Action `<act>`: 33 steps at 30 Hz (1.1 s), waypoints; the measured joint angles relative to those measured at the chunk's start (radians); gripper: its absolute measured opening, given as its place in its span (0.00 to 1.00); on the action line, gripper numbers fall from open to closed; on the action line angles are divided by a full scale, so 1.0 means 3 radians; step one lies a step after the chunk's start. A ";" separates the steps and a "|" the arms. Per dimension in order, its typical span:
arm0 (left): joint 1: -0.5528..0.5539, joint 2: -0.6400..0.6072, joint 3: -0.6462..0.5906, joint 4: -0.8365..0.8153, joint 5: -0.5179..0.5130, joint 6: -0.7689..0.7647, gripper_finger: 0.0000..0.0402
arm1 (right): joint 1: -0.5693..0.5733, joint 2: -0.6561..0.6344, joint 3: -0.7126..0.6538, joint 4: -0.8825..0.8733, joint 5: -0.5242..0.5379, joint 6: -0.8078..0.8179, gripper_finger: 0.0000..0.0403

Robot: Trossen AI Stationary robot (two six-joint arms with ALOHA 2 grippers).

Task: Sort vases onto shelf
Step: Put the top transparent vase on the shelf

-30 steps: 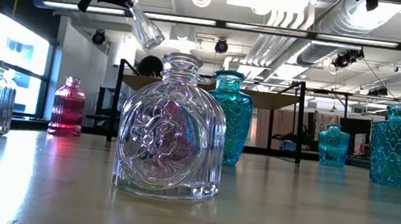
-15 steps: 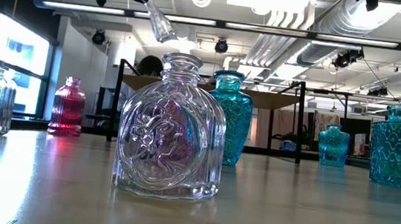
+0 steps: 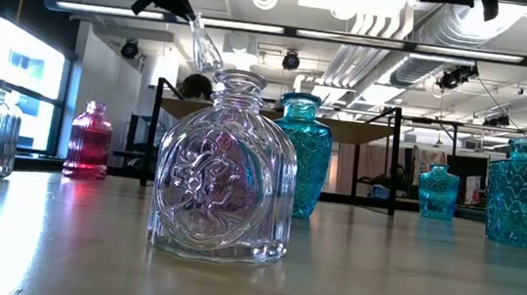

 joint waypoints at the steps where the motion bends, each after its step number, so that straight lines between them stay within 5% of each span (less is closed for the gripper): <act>1: 0.0000 0.0037 0.0050 -0.0027 0.0001 0.0001 0.04 | 0.0000 0.0000 0.0000 -0.0014 0.0001 0.0011 0.27; 33: -0.0341 0.0558 0.0201 -0.0749 0.0032 0.0120 0.04 | 0.0000 0.0000 0.0000 -0.0026 0.0001 0.0010 0.27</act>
